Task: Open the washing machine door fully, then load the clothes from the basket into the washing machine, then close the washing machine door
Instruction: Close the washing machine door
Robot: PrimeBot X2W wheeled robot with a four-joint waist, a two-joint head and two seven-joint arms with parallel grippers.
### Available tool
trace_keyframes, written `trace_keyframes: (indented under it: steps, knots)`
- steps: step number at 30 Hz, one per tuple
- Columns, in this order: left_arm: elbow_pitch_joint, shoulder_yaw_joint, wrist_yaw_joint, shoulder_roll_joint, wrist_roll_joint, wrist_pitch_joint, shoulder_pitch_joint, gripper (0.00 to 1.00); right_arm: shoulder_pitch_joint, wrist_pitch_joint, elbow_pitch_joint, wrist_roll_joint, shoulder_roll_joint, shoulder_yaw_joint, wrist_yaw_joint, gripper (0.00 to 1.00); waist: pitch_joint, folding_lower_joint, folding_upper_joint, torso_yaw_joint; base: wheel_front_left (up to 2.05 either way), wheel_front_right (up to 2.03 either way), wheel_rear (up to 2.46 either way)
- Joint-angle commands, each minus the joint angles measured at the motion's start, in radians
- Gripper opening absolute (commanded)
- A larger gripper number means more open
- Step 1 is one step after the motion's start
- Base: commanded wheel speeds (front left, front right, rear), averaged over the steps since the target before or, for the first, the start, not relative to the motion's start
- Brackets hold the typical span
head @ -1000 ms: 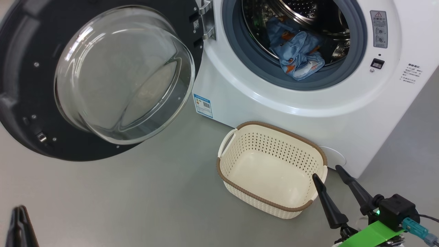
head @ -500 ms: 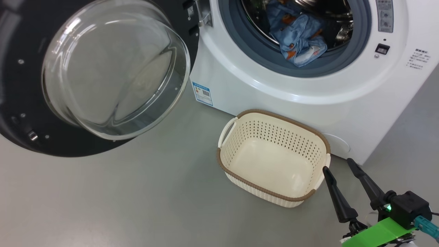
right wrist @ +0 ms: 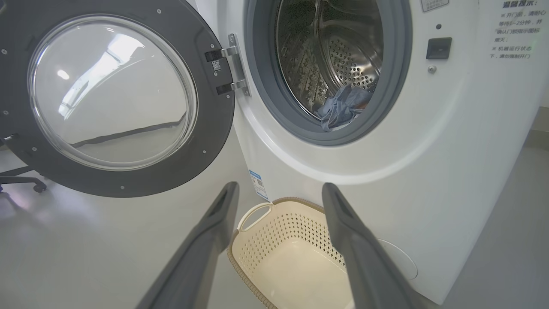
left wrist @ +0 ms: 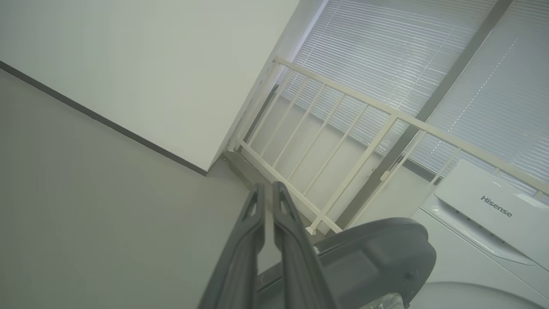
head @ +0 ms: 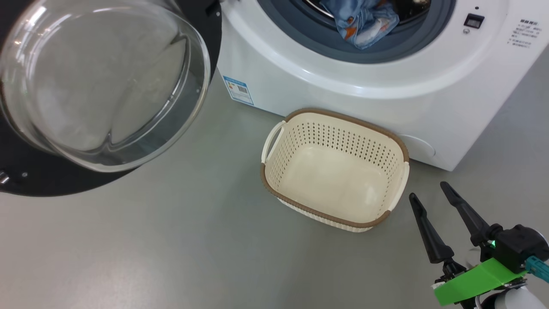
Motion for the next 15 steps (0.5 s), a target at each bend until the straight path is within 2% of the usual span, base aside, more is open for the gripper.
trace_keyframes:
  steps: [1,9,15]
  knots:
    - [0.014,0.014,0.000,0.090,-0.020,0.025,-0.048,0.00,-0.030,-0.008,-0.028,-0.011,-0.018,0.022,0.004,1.00,0.030,-0.0001,-0.0001,-0.014,0.00,0.00,0.00]
    - [0.203,-0.080,0.000,0.160,-0.087,0.210,-0.185,0.00,-0.061,-0.008,-0.027,-0.016,-0.041,0.041,0.004,1.00,0.090,-0.0001,-0.0001,-0.025,0.00,0.00,0.00]
    - [0.270,-0.126,0.000,0.189,-0.099,0.286,-0.241,0.00,-0.073,-0.008,-0.026,-0.017,-0.049,0.053,0.004,1.00,0.110,-0.0001,-0.0001,-0.030,0.00,0.00,0.00]
